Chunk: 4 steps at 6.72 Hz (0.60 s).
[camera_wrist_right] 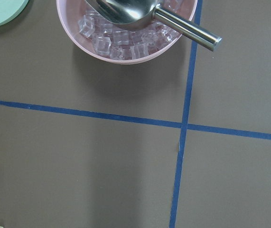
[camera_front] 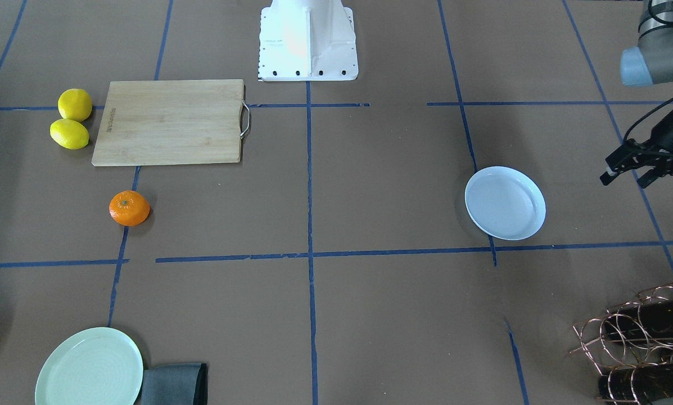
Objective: Pick orange to plate
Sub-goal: 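Move the left gripper toward the light blue plate nearer the robot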
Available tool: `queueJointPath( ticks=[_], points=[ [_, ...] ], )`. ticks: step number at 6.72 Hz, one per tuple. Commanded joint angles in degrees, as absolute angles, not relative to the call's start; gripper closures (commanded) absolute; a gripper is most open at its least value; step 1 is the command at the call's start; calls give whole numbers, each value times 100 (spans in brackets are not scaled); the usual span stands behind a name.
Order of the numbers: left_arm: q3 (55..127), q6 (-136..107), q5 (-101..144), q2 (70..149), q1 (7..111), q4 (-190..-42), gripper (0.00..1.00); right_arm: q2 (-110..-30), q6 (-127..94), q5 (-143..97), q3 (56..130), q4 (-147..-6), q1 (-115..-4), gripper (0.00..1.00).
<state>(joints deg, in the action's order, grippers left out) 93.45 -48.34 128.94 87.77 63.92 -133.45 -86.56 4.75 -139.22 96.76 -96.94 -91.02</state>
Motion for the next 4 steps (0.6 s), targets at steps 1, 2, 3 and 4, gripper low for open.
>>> queueJointPath(
  ticks=[1, 2, 3, 4],
  points=[
    [9264, -5238, 12622, 8763, 5654, -13509, 0, -8648, 466, -13922, 9685, -9694, -9079, 0],
    [9238, -5247, 12351, 8815, 5416, -13500, 0, -8648, 457, -13922, 9720, -9694, -9079, 0],
    [9124, -5238, 12314, 8842, 5318, -13500, 0, -8648, 457, -13922, 9721, -9694, -9079, 0],
    [8958, -5247, 12279, 9007, 5291, -13500, 0, -8648, 457, -13922, 9729, -9694, -9079, 0]
  ],
)
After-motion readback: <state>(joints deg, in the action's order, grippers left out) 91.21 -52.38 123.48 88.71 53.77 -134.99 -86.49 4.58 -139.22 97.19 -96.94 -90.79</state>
